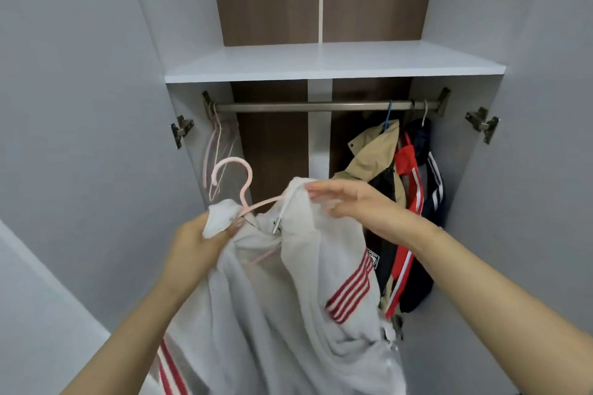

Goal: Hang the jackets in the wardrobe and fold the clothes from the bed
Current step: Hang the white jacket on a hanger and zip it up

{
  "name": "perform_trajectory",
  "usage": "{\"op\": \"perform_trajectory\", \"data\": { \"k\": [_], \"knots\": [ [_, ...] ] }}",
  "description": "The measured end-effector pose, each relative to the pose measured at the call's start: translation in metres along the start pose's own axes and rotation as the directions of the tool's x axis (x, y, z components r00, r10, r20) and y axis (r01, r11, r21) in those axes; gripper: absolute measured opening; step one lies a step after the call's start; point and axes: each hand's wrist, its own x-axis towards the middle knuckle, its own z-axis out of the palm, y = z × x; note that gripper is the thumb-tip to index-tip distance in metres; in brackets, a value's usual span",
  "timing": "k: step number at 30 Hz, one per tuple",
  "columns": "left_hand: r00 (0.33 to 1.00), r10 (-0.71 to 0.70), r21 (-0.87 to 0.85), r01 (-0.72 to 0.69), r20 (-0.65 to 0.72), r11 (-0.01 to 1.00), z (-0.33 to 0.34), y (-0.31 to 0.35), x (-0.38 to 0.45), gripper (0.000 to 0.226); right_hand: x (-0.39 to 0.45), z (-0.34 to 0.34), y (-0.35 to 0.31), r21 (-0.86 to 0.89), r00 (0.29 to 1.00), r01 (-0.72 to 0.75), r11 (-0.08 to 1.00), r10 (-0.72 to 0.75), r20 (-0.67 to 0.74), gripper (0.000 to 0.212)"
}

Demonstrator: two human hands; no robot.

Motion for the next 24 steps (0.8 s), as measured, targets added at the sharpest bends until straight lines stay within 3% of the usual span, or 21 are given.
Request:
{"op": "perform_trajectory", "data": {
  "k": [1, 2, 3, 4, 7, 10, 12, 16, 20, 24],
  "knots": [
    [0.999, 0.032, -0.044, -0.031, 0.029, 0.999, -0.001, 0.007, 0.002, 0.002, 0.002, -0.003, 0.006, -0.347, 0.961, 0.04, 0.937, -0.132, -0.245, 0.05],
    [0.997, 0.063, -0.071, -0.059, 0.054, 0.996, -0.002, 0.013, 0.004, 0.005, 0.004, -0.005, 0.012, -0.601, 0.894, 0.025, 0.799, -0.287, -0.344, 0.046],
    [0.994, 0.085, -0.087, -0.079, 0.075, 0.993, -0.002, 0.018, 0.007, 0.008, 0.006, -0.007, 0.019, -0.724, 0.842, 0.013, 0.69, -0.398, -0.364, 0.04],
    [0.991, 0.1, -0.087, -0.092, 0.088, 0.992, -0.002, 0.021, 0.01, 0.01, 0.008, -0.01, 0.026, -0.754, 0.813, 0.022, 0.657, -0.451, -0.369, 0.037],
    [0.981, 0.143, -0.107, -0.13, 0.129, 0.986, -0.005, 0.033, 0.018, 0.015, 0.008, -0.017, 0.038, -0.655, 0.846, 0.057, 0.754, -0.384, -0.369, 0.047],
    [0.97, 0.172, -0.118, -0.153, 0.172, 0.981, -0.006, 0.041, 0.024, 0.008, 0.009, -0.02, 0.043, -0.677, 0.877, 0.065, 0.733, -0.366, -0.312, 0.041],
    [0.971, 0.2, -0.083, -0.191, 0.128, 0.978, -0.005, 0.043, 0.032, 0.008, 0.011, -0.019, 0.041, -0.681, 0.821, 0.137, 0.72, -0.467, -0.329, 0.026],
    [0.973, 0.203, 0.12, -0.216, 0.105, 0.969, -0.002, 0.053, 0.065, 0.043, 0.025, -0.03, 0.017, -0.654, 0.668, 0.139, 0.744, -0.558, -0.492, 0.014],
    [0.937, 0.332, 0.242, -0.348, 0.106, 0.906, -0.01, 0.068, 0.114, 0.04, 0.039, -0.061, -0.015, -0.613, 0.481, 0.078, 0.786, -0.568, -0.667, 0.012],
    [0.871, 0.491, 0.432, -0.444, 0.003, 0.785, -0.006, 0.093, 0.155, 0.051, 0.055, -0.096, -0.051, -0.591, 0.415, 0.045, 0.805, -0.553, -0.722, 0.017]
  ]
}}
